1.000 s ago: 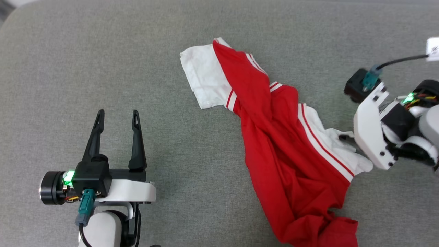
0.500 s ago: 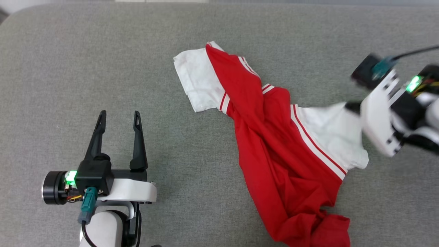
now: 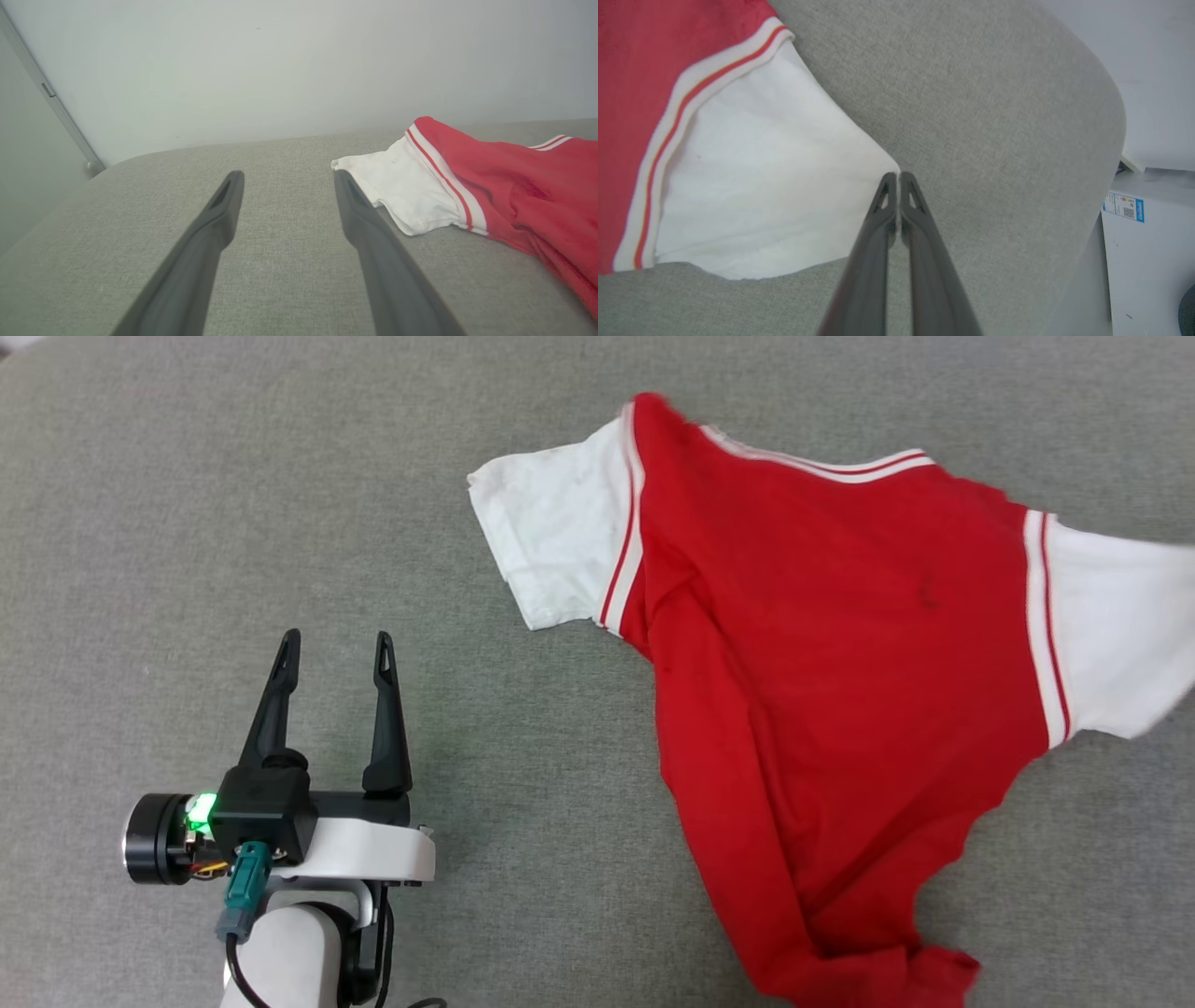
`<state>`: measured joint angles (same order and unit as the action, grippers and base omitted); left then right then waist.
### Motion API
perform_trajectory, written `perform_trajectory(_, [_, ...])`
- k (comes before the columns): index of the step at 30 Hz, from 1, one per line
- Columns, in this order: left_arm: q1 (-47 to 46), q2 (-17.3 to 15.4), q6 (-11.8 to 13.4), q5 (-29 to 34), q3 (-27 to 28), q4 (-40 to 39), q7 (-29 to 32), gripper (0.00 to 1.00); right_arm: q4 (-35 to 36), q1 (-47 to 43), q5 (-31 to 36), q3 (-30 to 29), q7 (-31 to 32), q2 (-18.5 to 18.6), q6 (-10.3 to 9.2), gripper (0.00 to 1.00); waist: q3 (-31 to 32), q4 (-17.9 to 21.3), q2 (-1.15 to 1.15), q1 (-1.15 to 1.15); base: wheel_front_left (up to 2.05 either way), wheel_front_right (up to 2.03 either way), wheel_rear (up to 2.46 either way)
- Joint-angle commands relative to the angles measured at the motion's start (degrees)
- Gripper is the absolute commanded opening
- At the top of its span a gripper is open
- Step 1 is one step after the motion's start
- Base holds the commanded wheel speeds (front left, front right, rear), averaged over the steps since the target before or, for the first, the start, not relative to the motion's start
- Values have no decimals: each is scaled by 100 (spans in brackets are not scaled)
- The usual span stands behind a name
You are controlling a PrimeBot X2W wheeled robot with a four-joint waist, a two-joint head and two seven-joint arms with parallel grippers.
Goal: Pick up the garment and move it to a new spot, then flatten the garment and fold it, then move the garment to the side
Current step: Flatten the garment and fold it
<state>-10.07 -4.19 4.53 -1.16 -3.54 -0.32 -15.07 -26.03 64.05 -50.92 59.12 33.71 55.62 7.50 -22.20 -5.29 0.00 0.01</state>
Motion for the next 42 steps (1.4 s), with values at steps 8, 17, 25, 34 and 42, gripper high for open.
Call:
perform_trajectory(8, [-131,-2,-22,40,52,23,-14,100,-1045,-787,11,-381,-160,-557,-2,0,-157,-133,0,-1,0,0,0])
perform_trajectory(17, [-278,-242,-46,101,206,7,-14,100,-949,-844,503,-797,-1392,-838,-3,100,205,77,0,-1,0,0,0])
perform_trajectory(25, [-965,-748,-381,21,373,-51,-14,100,-639,-1038,1622,-1919,-3376,-1149,-3,100,504,347,0,-1,0,0,0])
perform_trajectory(34, [-2483,-1538,-1021,-168,252,434,286,100,281,-2065,3136,-3960,-4401,-2126,-3,100,439,670,0,-1,0,0,0])
perform_trajectory(42, [-3817,-2163,-1187,-937,-633,832,1927,100,1688,-3034,4060,-4843,-4213,-2990,-3,100,175,973,0,-1,0,0,0])
